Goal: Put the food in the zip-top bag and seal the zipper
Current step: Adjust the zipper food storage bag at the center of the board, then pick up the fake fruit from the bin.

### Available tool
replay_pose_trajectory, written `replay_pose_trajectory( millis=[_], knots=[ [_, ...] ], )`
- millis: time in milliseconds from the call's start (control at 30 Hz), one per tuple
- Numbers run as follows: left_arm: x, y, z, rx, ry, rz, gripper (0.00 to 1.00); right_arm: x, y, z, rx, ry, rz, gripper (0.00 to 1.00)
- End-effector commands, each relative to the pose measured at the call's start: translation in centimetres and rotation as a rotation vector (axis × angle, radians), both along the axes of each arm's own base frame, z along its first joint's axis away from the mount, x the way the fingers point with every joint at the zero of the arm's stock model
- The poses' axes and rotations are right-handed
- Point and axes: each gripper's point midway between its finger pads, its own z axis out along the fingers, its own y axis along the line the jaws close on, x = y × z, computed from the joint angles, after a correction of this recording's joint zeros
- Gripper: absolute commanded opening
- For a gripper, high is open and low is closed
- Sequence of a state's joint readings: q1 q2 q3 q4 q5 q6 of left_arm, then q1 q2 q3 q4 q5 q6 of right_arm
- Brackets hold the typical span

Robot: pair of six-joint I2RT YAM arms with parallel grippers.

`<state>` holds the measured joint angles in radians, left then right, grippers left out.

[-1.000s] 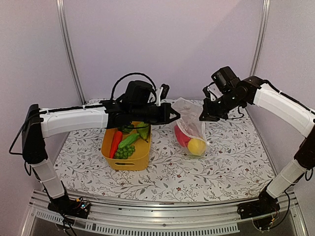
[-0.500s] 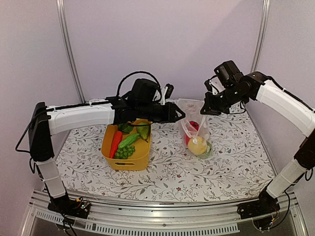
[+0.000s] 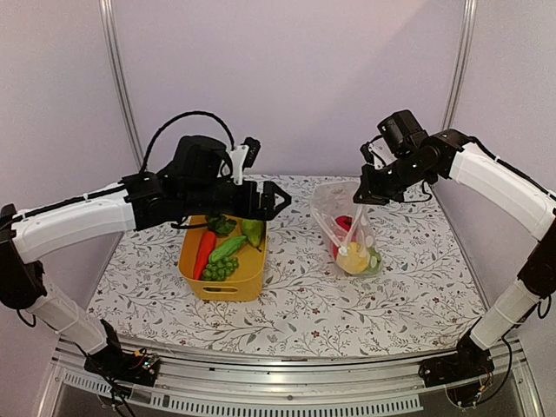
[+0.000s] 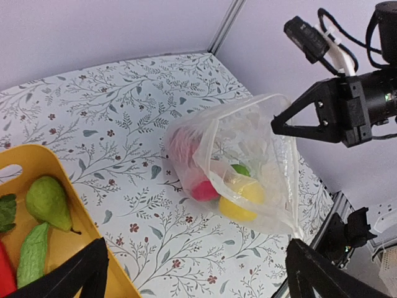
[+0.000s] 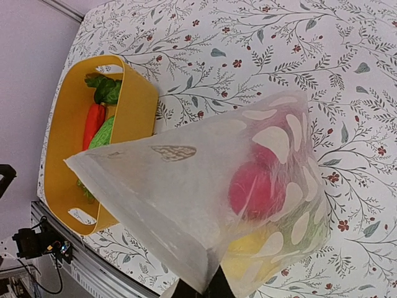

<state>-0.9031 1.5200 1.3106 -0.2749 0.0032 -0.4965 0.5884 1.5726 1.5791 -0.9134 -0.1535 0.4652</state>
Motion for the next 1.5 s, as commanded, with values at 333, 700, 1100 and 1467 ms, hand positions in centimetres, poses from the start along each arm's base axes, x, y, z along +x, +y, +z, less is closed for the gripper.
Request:
replay_pose_trajectory(
  millis=[333, 700, 1100, 1467],
  knots=[
    [5.1, 14.6, -2.9, 0.095, 0.063, 0.456, 0.93, 0.0, 1.5, 1.1, 0.06, -0.038, 0.093, 0.0],
    [9.2, 12.5, -10.9, 0.114, 0.375, 0.439, 0.78, -0.2, 1.7, 1.0, 0.075, -0.037, 0.105, 0.0],
    [13.6, 11.0, -15.6, 0.219, 0.429, 0.396, 0.81, -0.7, 1.2, 0.4, 0.081, -0.026, 0.079, 0.0],
    [14.8, 10.4, -18.8, 0.25, 0.462, 0.373, 0.82, -1.3, 0.9, 0.4, 0.093, -0.013, 0.068, 0.0]
  ],
)
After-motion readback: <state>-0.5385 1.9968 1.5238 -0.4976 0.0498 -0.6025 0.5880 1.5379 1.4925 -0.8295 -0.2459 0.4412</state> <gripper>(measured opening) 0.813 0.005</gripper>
